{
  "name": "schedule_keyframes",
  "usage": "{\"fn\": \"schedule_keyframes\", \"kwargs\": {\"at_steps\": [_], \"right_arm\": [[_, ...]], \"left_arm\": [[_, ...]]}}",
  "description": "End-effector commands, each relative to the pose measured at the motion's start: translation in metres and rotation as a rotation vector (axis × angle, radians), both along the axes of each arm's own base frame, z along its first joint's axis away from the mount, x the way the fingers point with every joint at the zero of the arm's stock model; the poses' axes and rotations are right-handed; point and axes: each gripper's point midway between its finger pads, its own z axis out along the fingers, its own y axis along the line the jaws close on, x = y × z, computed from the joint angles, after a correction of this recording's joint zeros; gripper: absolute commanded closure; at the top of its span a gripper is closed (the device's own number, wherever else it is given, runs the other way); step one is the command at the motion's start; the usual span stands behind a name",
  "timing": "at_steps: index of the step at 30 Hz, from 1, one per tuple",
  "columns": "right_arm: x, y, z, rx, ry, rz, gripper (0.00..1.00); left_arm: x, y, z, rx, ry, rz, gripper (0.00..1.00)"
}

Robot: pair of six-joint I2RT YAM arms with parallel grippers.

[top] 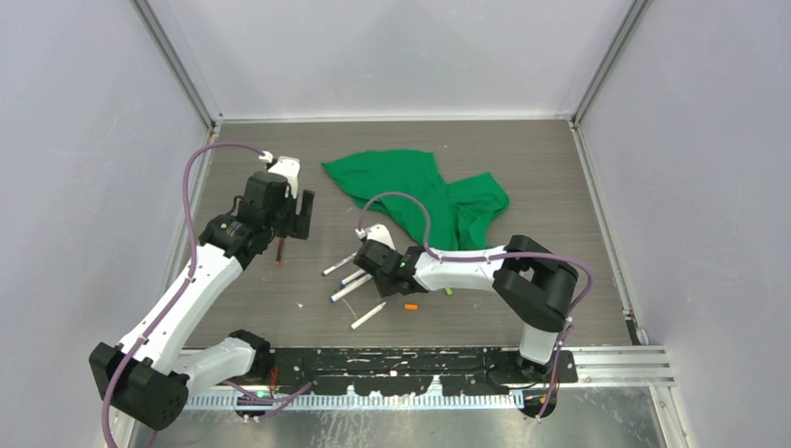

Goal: Insert the pens into the pen caps
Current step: Pick up the pen cap from the center of the board.

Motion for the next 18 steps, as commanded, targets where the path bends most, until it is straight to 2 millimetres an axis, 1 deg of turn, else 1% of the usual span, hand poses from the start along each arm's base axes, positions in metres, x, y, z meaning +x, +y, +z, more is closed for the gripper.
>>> {"fn": "schedule_keyframes", "kwargs": {"at_steps": [1,4,7,9,11,14,17,18], "right_arm": [[0.005,0.001,-0.006,-0.057,-0.002,0.057,0.68],[0.004,0.001,-0.01,-0.048,0.03,0.06,0.71],[0.001,-0.002,-0.011,-0.034,0.055,0.053,0.75],[-0.001,-0.003,-0.01,-0.017,0.068,0.047,0.78],[0.0,-0.003,-0.004,0.012,0.065,0.036,0.81],[0.006,-0.004,0.011,0.077,0.047,0.0,0.85],[0.014,-0.01,0.037,0.182,0.007,-0.05,0.87],[0.013,-0.01,0.045,0.231,0.008,-0.053,0.87]], "left_arm": [[0.007,0.002,0.014,-0.008,-0.066,0.013,0.17],[0.006,0.002,0.015,-0.011,-0.07,0.012,0.17],[0.006,0.002,0.016,-0.012,-0.075,0.013,0.17],[0.006,0.003,0.016,-0.011,-0.076,0.015,0.17],[0.006,0.003,0.015,-0.011,-0.073,0.014,0.17],[0.005,0.002,0.016,-0.016,-0.076,0.012,0.17],[0.006,-0.004,0.017,-0.041,-0.085,-0.012,0.17],[0.006,-0.007,0.016,-0.051,-0.087,-0.025,0.17]]}}
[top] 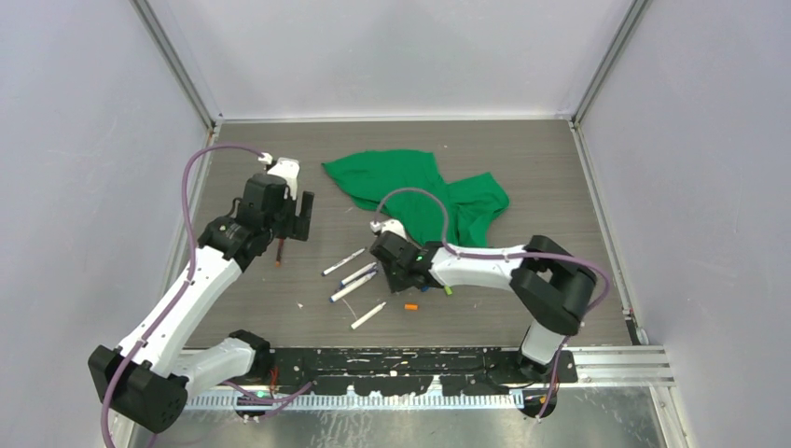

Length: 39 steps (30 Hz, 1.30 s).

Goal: Insert the pens into the pen caps
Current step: Pick up the pen cap from the center of the board, then pick up the pen from the center of the board.

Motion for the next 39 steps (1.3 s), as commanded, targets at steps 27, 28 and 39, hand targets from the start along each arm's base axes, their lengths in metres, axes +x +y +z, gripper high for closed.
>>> {"fn": "schedule_keyframes", "kwargs": {"at_steps": [27,28,39], "right_arm": [[0.061,-0.046,0.146,0.511,-0.2,-0.13,0.87],[0.061,-0.047,0.146,0.523,-0.199,-0.135,0.87],[0.053,-0.041,0.148,0.598,-0.155,-0.124,0.86]], "left_arm": [[-0.092,-0.137,-0.123,-0.057,0.562,-0.413,0.61],[-0.093,-0.136,-0.126,-0.038,0.561,-0.39,0.63],[-0.066,-0.13,-0.157,-0.021,0.435,-0.209,0.74]]}}
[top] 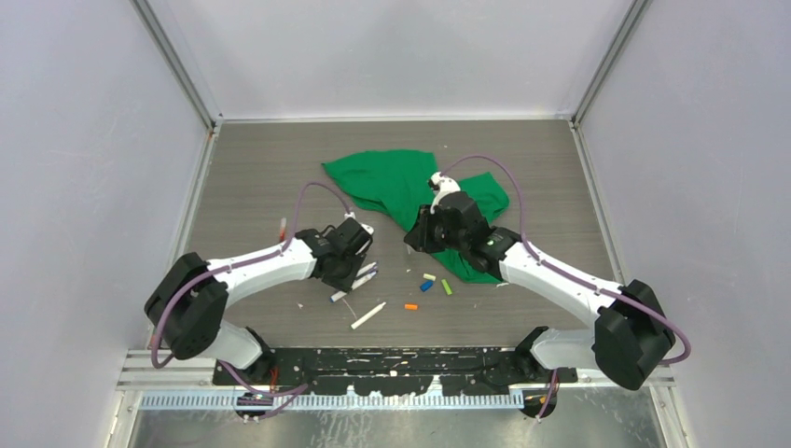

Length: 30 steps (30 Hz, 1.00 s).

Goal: Insert the pens into the pen caps
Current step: Pick up the pen from the center of the board.

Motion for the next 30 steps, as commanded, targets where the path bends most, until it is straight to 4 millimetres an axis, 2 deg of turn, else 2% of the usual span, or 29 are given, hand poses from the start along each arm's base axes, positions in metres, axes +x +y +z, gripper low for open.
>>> {"fn": "schedule_keyframes", "kwargs": {"at_steps": [1,8,15,23,30], "right_arm": [[-0.001,0.006,0.022,0.082,-0.042,0.021,0.86],[-0.002,0.006,0.014,0.089,-0.022,0.019,0.86],[-0.002,0.009,0.01,0.096,0.001,0.022,0.86],[-0.002,0.005,0.009,0.095,0.001,0.01,0.86],[-0.001,0.008,0.01,0.1,0.001,0.015,0.85]], "left_arm": [[0.029,-0.009,0.003,-0.029,-0.12,0.075,0.74],[0.033,-0.016,0.007,-0.073,-0.145,0.078,0.79],[0.028,-0.014,-0.007,-0.045,-0.109,0.052,0.82],[0.02,-0.014,-0.01,-0.062,-0.084,0.048,0.8],[0.021,-0.012,-0.016,-0.026,-0.072,0.038,0.8]]}}
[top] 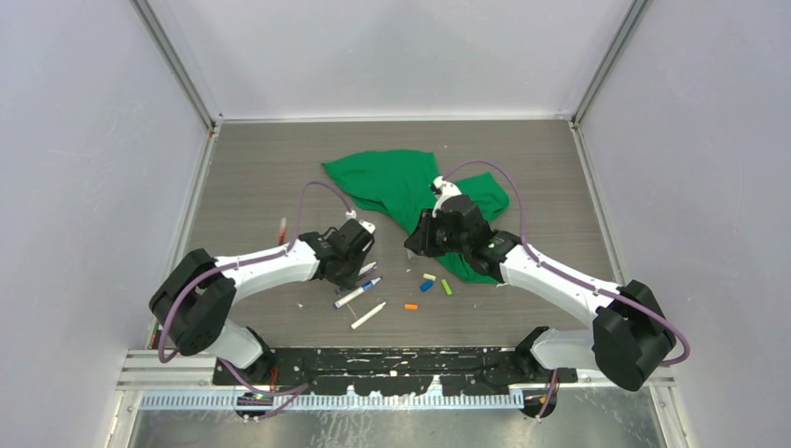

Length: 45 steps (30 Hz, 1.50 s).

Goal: Insert the pens into the pen caps
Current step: Pick up the pen from the center of the board.

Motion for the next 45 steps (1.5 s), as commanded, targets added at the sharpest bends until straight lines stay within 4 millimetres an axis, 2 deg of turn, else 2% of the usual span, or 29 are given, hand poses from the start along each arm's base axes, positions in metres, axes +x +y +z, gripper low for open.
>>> {"fn": "schedule_keyframes", "kwargs": {"at_steps": [1,9,16,22,25,28,30,34,35,36,38,41,45], "right_arm": [[0.009,0.007,0.021,0.058,-0.05,-0.001,0.85],[0.009,0.008,0.018,0.057,-0.042,0.001,0.85],[0.009,0.007,0.018,0.065,-0.04,-0.008,0.85],[0.012,0.001,0.021,0.06,-0.06,-0.033,0.85],[0.013,0.001,0.027,0.073,-0.07,-0.042,0.85],[0.014,-0.002,0.039,0.103,-0.1,-0.065,0.85],[0.015,-0.004,0.052,0.143,-0.135,-0.088,0.85],[0.018,-0.005,0.082,0.255,-0.198,-0.137,0.86],[0.019,-0.005,0.091,0.289,-0.21,-0.145,0.85],[0.019,-0.005,0.098,0.319,-0.219,-0.155,0.86],[0.019,-0.004,0.113,0.377,-0.238,-0.169,0.85],[0.021,-0.005,0.132,0.442,-0.27,-0.192,0.85],[0.021,-0.008,0.156,0.515,-0.316,-0.206,0.85]], "left_arm": [[0.004,-0.006,-0.002,-0.005,-0.002,-0.01,0.8],[0.003,-0.012,-0.008,0.015,0.014,-0.036,0.82],[0.004,-0.003,-0.017,0.093,0.039,0.004,0.81],[0.002,0.0,-0.024,0.108,0.05,0.043,0.91],[0.002,-0.005,-0.018,0.063,0.043,0.079,0.94],[0.006,-0.021,0.001,-0.067,0.003,0.113,0.96],[0.011,-0.041,0.022,-0.205,-0.047,0.097,0.96],[0.023,-0.074,0.08,-0.471,-0.197,0.033,0.96],[0.025,-0.079,0.091,-0.516,-0.229,0.016,0.96],[0.028,-0.085,0.115,-0.592,-0.288,-0.005,0.95],[0.026,-0.091,0.139,-0.679,-0.342,-0.039,0.95],[0.015,-0.097,0.16,-0.777,-0.359,-0.099,0.95],[0.001,-0.101,0.177,-0.862,-0.359,-0.152,0.95]]}}
